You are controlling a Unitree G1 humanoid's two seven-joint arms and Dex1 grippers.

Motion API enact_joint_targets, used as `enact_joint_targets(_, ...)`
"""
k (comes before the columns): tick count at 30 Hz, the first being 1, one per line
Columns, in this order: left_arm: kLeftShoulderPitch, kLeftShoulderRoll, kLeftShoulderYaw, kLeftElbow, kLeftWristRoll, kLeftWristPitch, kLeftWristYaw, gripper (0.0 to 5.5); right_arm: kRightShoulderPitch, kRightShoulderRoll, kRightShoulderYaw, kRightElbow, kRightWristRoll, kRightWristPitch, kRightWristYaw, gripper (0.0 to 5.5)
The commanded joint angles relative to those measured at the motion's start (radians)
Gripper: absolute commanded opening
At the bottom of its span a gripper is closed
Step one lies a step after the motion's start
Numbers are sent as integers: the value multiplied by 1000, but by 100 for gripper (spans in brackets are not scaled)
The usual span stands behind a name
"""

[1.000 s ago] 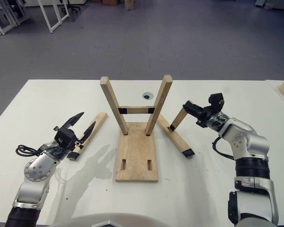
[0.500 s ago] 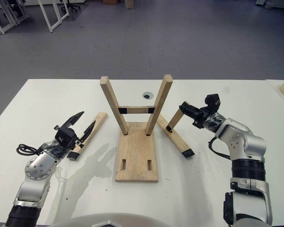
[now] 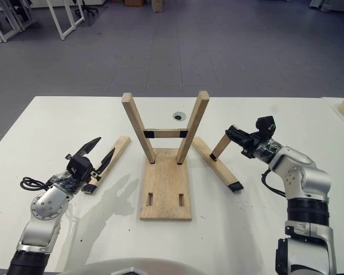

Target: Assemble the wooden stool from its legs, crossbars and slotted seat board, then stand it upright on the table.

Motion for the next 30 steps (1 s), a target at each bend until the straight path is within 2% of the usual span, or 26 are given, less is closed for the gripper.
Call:
enact_joint_targets(1,11,-4,3,-20,16,14,11,245,68,-42,37,-96,-92,13,-51,43)
enact_joint_targets(9,9,-16,-2,-21,28,19,26,245,33,-58,79,-106,-179,95,-143,43)
enact_joint_targets(17,-1,-27,8,-3,9,-7,31,245,26,-14,29,-123,-172,67,-218,43)
enact_joint_targets(24,-7,-25,11,28,13,-35,27,376,-14,-4,-1,-187,-144,109,-238,43)
enact_joint_targets(25,-9,-24,12,34,10,-37,26,389,-23,-8,-3,-206,-139,132,-246,80)
enact_joint_targets(30,-2,-23,21,44,7,-43,28,396,-107,-30,-32,-285,-118,242,-283,174)
